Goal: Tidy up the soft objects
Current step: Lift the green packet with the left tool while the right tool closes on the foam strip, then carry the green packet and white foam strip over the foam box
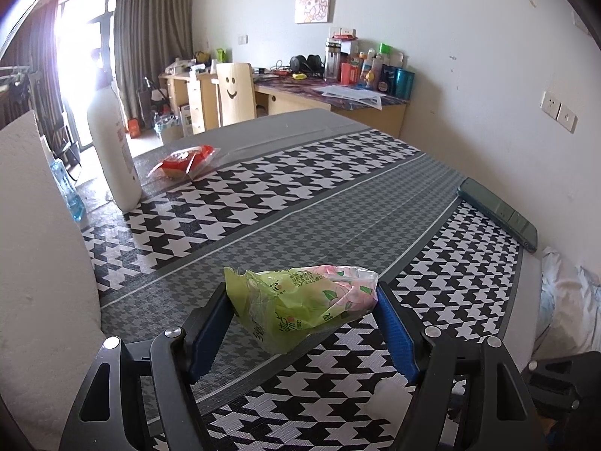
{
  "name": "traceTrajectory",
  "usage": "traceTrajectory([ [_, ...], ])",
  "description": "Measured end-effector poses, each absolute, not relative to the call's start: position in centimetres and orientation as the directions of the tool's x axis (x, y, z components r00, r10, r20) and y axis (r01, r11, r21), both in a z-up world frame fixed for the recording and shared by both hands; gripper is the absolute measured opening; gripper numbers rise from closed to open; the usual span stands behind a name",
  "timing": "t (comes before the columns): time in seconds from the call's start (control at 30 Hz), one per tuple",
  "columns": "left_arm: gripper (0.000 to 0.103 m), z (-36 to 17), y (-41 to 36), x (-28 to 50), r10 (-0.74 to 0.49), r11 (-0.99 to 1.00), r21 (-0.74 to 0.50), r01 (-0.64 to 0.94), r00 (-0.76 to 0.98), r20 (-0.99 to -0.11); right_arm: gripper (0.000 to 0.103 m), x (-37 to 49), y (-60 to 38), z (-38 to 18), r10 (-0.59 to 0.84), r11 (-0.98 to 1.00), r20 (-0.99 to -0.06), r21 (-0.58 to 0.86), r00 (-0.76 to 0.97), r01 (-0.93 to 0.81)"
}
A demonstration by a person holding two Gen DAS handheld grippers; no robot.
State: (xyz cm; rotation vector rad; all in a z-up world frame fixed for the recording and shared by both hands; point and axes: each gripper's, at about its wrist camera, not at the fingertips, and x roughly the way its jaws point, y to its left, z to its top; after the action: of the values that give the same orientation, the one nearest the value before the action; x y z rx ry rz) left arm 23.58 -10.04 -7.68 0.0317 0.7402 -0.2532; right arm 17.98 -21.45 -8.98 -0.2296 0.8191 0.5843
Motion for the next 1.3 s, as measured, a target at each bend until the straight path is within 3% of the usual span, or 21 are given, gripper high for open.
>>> traceTrajectory([
  [0.1,0.075,-7.4,-9.9,23.2,-0.219,0.969,-0.060,0.240,0.717,-0.662,0.023,17.7,-21.2,-9.0,0.404,0.819,-0.745,0.036,0.531,-0.573],
  [0.27,0.075,-6.9,-9.7,23.0,-0.229,0.967,-0.070,0.243,0.723,-0.652,0.017,17.9,-21.6,-8.6,0.423,0.832,-0.734,0.082,0.532,-0.548],
  [1.3,0.075,-0.8,-8.7,19.0,-0.178,0.979,-0.010,0.205,0.825,-0.536,0.017,19.9,-23.7,-4.2,0.410,0.885,-0.631,0.101,0.658,-0.455],
])
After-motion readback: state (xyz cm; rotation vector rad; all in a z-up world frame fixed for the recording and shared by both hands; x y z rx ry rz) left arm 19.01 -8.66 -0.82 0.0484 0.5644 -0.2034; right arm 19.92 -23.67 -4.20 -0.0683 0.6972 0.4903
